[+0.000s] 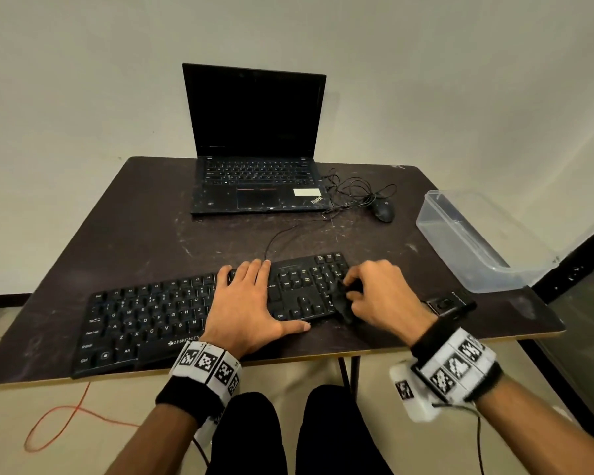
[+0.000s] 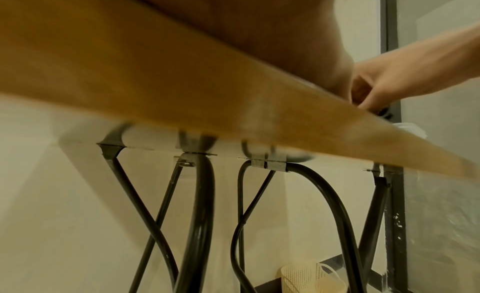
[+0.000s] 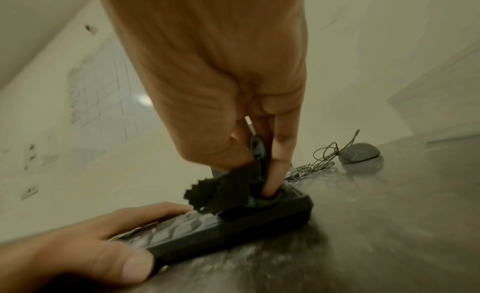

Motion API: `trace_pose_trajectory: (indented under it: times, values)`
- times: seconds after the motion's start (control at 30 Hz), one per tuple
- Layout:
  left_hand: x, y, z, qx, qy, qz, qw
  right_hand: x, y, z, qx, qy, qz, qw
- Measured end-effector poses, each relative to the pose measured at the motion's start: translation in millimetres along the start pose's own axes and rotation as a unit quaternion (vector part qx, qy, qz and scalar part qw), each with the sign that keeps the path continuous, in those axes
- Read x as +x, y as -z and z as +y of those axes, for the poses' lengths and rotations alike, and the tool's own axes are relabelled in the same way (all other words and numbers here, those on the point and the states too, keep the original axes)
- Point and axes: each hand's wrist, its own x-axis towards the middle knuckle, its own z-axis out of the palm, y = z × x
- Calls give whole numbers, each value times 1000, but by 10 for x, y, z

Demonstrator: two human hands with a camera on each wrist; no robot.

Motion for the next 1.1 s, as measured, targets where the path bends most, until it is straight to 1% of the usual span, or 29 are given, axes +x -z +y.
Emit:
trace_pose_trajectory:
  times: [0.07, 0.13, 0.17, 0.23, 0.3, 0.4, 0.43, 0.5, 0.57, 0.63, 0.7, 0.83, 0.9, 0.93, 1.0, 1.07, 1.1]
  values:
    - [6, -2, 4, 3, -3, -1, 1000, -21, -17, 21, 6, 3, 15, 1000]
    - [6, 1, 11, 11, -10, 0, 1000, 142, -5, 25, 32, -3, 50, 998]
    - [5, 2, 9, 12, -9, 0, 1000, 257, 7, 12, 43, -10, 57, 997]
    - [-8, -1, 12, 11, -8, 0, 1000, 426, 50, -20, 65, -22, 47, 997]
    - [-10, -6, 5, 9, -6, 5, 1000, 434, 75, -29, 55, -13, 23, 998]
    - [1, -23, -1, 4, -4, 8, 1000, 56, 20, 35, 0, 10, 8, 1000]
    - [0, -23, -2, 7, -5, 6, 1000, -121, -19, 63, -12, 19, 19, 1000]
    - [2, -18, -4, 11, -10, 2, 1000, -418, -96, 109, 0, 34, 56, 998]
    - [11, -14, -7, 11, -13, 4, 1000, -473, -153, 151, 30, 38, 90, 995]
    - [9, -15, -1, 13, -16, 3, 1000, -333, -153, 128, 35, 36, 96, 994]
    - [1, -20, 5, 22, -19, 4, 1000, -43, -126, 40, 31, 41, 92, 994]
    - [-11, -9, 30, 22, -10, 8, 1000, 606, -25, -193, 64, 11, 32, 997]
    - [-10, -4, 7, 20, 4, 12, 1000, 709, -5, -239, 68, 10, 12, 998]
    - [-5, -10, 5, 20, 7, 14, 1000, 642, -10, -223, 66, 12, 10, 998]
    - [11, -21, 10, 17, 6, 15, 1000, 318, -69, -138, 55, 23, 18, 998]
    - [34, -23, 5, 15, 3, 7, 1000, -44, -144, -75, 32, 54, 38, 997]
    - [43, -25, 2, 15, 0, 5, 1000, -141, -175, -59, 26, 67, 44, 996]
